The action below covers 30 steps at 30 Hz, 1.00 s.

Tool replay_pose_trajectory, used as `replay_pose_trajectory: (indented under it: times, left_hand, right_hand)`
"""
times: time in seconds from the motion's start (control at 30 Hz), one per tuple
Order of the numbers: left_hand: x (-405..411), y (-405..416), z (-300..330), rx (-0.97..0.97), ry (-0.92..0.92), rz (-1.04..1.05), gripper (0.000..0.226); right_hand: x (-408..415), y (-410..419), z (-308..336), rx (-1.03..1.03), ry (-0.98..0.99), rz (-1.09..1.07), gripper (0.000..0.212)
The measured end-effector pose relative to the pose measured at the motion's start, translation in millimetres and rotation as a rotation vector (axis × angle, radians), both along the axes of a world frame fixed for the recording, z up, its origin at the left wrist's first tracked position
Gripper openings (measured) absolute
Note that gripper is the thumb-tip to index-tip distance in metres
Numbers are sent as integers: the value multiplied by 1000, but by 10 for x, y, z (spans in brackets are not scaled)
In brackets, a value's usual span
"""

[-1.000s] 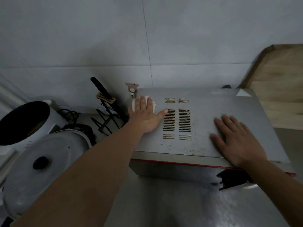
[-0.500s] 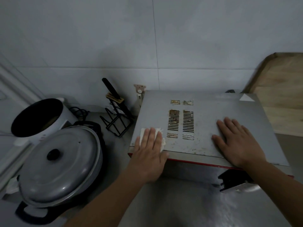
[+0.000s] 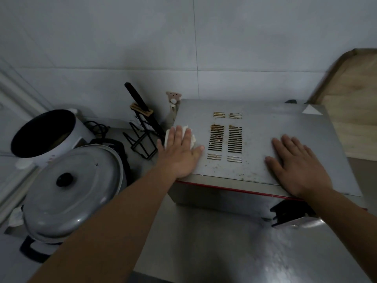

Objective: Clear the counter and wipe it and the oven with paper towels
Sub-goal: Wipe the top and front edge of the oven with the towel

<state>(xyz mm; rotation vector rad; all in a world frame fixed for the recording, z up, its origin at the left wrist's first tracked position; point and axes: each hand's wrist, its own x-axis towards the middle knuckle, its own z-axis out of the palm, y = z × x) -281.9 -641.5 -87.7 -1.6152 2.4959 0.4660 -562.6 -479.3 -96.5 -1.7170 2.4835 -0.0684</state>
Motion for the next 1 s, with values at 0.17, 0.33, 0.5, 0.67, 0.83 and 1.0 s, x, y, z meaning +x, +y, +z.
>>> replay_pose_trajectory:
  times: [0.17,0.33,0.5,0.67,0.83,1.0]
  left_hand:
    - [23,-28,-3,9,31,2,80]
    - [360,364,-83,-72,58,-33,69]
    - [601,602,-131,-69,75,-5,68]
    - [608,631,-142,-74,41,13,72]
    - [467,510,-40,-8,-51,29,97]
    - [101,12,27,48,-32,80,108]
  right_hand:
    - [-4,14,-2,3,6,2,74]
    - [-22,9,-39,-11,9,6,76]
    - [-25,3,-36,-10,26,13,79]
    - [-24,-5,-30,-9,26,13,79]
    - [-9,6,-19,-12,11,1,75]
    - [17,6,5,-14,-9,-3,74]
